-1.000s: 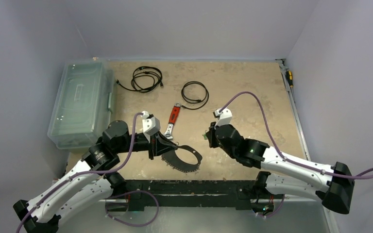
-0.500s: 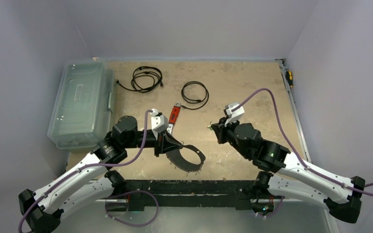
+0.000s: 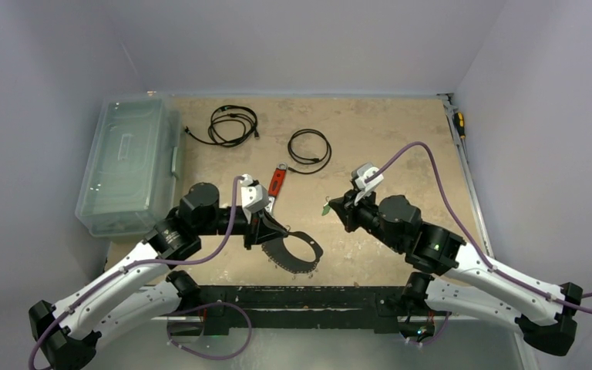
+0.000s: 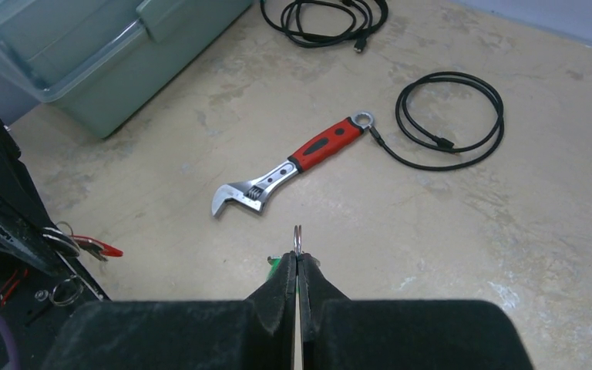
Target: Put the keys on the keyring
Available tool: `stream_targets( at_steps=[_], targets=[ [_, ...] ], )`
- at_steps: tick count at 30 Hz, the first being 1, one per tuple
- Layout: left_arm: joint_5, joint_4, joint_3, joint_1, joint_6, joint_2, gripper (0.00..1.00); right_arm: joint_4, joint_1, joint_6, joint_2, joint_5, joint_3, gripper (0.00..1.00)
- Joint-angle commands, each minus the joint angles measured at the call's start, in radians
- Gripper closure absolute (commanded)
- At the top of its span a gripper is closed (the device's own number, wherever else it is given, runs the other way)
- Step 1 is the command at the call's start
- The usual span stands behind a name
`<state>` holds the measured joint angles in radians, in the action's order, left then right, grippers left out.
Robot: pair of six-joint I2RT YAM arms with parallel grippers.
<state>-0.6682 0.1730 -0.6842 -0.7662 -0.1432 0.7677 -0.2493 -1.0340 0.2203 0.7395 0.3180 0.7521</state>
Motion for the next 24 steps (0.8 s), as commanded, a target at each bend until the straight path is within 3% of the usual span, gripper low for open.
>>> stream_targets(
  at_steps=[1,11,24],
  targets=[
    [0.023,-0.015,-0.033,0.0,0.04,-0.06,1.0,-0.024,-0.005,-0.029,-0.012,-0.066,0.073,1.0],
    [0.01,-0.021,-0.025,0.0,0.047,-0.073,1.0,-0.051,-0.005,-0.027,0.008,-0.423,0.121,1.0],
    [0.016,-0.03,-0.02,0.001,0.03,-0.07,1.0,0.029,-0.005,-0.016,0.055,-0.575,0.135,1.0]
  ],
)
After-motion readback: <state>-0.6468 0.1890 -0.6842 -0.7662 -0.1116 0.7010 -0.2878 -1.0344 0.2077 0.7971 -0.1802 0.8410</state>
